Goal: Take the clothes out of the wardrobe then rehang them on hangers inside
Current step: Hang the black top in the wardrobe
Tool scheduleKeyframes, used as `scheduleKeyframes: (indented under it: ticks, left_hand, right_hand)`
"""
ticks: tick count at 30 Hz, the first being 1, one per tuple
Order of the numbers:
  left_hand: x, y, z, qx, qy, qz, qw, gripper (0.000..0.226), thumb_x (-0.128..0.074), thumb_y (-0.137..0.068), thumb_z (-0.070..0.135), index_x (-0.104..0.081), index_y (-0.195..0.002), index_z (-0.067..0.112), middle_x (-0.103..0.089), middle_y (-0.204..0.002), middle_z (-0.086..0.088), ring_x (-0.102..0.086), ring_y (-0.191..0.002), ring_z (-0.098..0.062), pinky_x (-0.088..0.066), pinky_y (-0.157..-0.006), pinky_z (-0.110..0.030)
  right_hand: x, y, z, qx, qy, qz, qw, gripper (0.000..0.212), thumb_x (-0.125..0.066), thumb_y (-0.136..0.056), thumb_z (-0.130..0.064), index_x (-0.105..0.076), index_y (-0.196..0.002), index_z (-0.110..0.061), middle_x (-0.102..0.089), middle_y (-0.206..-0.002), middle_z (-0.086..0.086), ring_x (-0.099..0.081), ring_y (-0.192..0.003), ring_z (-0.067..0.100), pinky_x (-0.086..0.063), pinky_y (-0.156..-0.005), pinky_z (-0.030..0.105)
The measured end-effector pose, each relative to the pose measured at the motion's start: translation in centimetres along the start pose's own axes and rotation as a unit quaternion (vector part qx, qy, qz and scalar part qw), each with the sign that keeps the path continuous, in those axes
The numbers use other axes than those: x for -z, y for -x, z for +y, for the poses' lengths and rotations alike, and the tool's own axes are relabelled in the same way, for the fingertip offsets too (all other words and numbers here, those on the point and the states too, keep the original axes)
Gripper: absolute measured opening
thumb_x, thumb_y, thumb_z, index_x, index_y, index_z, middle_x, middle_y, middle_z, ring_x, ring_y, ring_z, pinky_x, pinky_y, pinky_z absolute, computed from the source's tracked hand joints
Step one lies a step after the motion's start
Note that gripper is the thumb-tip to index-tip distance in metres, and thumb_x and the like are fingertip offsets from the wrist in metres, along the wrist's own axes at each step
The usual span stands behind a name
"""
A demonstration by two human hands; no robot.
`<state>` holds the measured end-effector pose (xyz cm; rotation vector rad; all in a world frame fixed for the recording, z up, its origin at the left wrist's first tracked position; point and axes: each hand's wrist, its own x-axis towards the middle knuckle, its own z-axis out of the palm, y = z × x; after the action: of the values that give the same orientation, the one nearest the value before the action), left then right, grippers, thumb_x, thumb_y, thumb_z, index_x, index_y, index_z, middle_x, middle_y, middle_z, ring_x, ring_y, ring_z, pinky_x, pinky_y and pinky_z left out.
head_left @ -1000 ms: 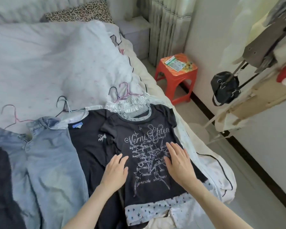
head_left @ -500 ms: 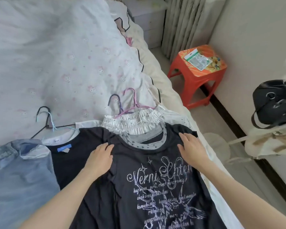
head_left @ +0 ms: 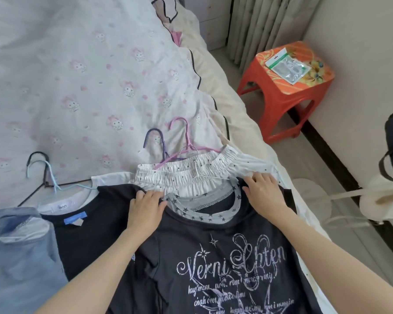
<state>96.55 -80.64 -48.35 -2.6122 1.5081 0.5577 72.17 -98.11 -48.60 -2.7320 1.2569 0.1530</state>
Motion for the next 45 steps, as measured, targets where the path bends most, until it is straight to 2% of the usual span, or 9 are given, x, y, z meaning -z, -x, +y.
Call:
scheduleKeyframes:
  ticks: [4, 8, 14, 18, 27, 30, 33, 40, 45]
  left_hand:
    - [0.7, 1.5, -0.2, 0.007, 0.028, -0.02, 0.999, 0.029, -0.033, -0.1, 0.033, -0.05, -0.119, 0.019, -0.05, -0.125, 0.005, -0.038, -0.11, -0.019, -0.032, -0.09, -0.031]
    - [0.9, 5.2, -0.8, -0.009, 0.11, -0.002, 0.994, 0.025, -0.04, -0.098, 0.032, -0.058, -0.111, 0.02, -0.056, -0.111, 0.011, -0.039, -0.114, -0.014, -0.032, -0.091, -0.029]
    - [4.7, 12.3, -0.1, -0.068, 0.248, -0.059, 0.965, 0.016, -0.04, -0.098, 0.028, -0.053, -0.095, 0.02, -0.058, -0.087, 0.005, -0.055, -0.081, -0.012, -0.045, -0.077, -0.029]
    - [8.1, 16.1, 1.1, -0.1, 0.283, -0.005, 0.954, 0.015, -0.041, -0.098, 0.026, -0.055, -0.101, 0.021, -0.059, -0.09, 0.008, -0.055, -0.082, -0.004, -0.042, -0.073, -0.021]
    - [17.6, 23.5, 7.5, -0.219, 0.34, 0.15, 0.902, 0.007, -0.066, -0.084, 0.018, -0.062, -0.079, 0.016, -0.057, -0.076, 0.018, -0.052, -0.073, -0.003, -0.036, -0.066, -0.007]
    - [20.1, 26.3, 11.4, -0.287, 0.339, 0.151, 0.883, 0.01, -0.064, -0.086, 0.02, -0.061, -0.076, 0.021, -0.062, -0.075, 0.012, -0.055, -0.073, -0.008, -0.037, -0.064, -0.013]
    - [22.2, 29.6, 15.9, -0.354, 0.342, 0.187, 0.85, 0.007, -0.064, -0.086, 0.019, -0.066, -0.081, 0.014, -0.066, -0.078, 0.004, -0.057, -0.076, -0.016, -0.038, -0.066, -0.028]
    - [24.5, 39.1, 26.1, -0.546, 0.29, 0.19, 0.763, 0.006, -0.071, -0.079, 0.014, -0.074, -0.085, 0.013, -0.068, -0.078, 0.004, -0.059, -0.076, -0.018, -0.043, -0.073, -0.037]
    - [23.6, 46.9, 32.7, -0.644, 0.294, 0.172, 0.685, 0.017, -0.067, -0.076, 0.025, -0.074, -0.082, 0.01, -0.062, -0.069, 0.009, -0.057, -0.067, -0.02, -0.045, -0.066, -0.034]
  right_hand:
    - [1.0, 2.0, -0.4, 0.027, -0.061, 0.011, 0.998, 0.028, -0.084, -0.064, -0.013, -0.057, -0.067, -0.005, -0.051, -0.058, 0.01, -0.051, -0.047, 0.03, -0.034, -0.04, 0.032]
    - [1.0, 6.6, -0.9, 0.028, -0.123, 0.003, 0.992, 0.024, -0.073, -0.078, -0.015, -0.054, -0.067, -0.007, -0.051, -0.057, 0.006, -0.052, -0.049, 0.03, -0.029, -0.046, 0.031]
    - [7.3, 11.8, -0.5, 0.029, -0.173, -0.016, 0.984, 0.026, -0.055, -0.091, -0.027, -0.057, -0.075, -0.007, -0.054, -0.062, 0.007, -0.053, -0.06, 0.03, -0.038, -0.055, 0.034]
    - [13.7, 15.1, -1.2, 0.015, -0.193, 0.069, 0.979, 0.025, -0.06, -0.09, -0.029, -0.068, -0.077, -0.01, -0.049, -0.06, 0.0, -0.043, -0.063, 0.019, -0.026, -0.056, 0.02]
    - [22.8, 32.5, -1.2, -0.1, -0.212, 0.16, 0.959, 0.029, -0.048, -0.092, -0.036, -0.061, -0.077, -0.015, -0.054, -0.072, -0.005, -0.049, -0.072, 0.015, -0.035, -0.064, 0.026]
    - [26.1, 39.0, -1.3, -0.177, -0.255, 0.23, 0.922, 0.018, -0.053, -0.093, -0.025, -0.068, -0.083, -0.024, -0.052, -0.074, -0.012, -0.047, -0.081, 0.019, -0.031, -0.069, 0.027]
    - [29.0, 45.7, -1.0, -0.239, -0.253, 0.306, 0.886, 0.019, -0.055, -0.092, -0.019, -0.072, -0.098, -0.011, -0.058, -0.079, -0.008, -0.049, -0.086, 0.021, -0.036, -0.077, 0.031]
    - [32.1, 62.1, -2.5, -0.306, -0.238, 0.42, 0.82, 0.022, -0.055, -0.091, -0.019, -0.071, -0.104, -0.011, -0.065, -0.094, -0.009, -0.058, -0.086, 0.002, -0.042, -0.075, 0.009]
    - [32.2, 72.9, -4.8, -0.356, -0.214, 0.505, 0.756, 0.029, -0.053, -0.09, -0.026, -0.069, -0.109, -0.012, -0.065, -0.1, -0.013, -0.06, -0.092, 0.002, -0.043, -0.081, 0.013]
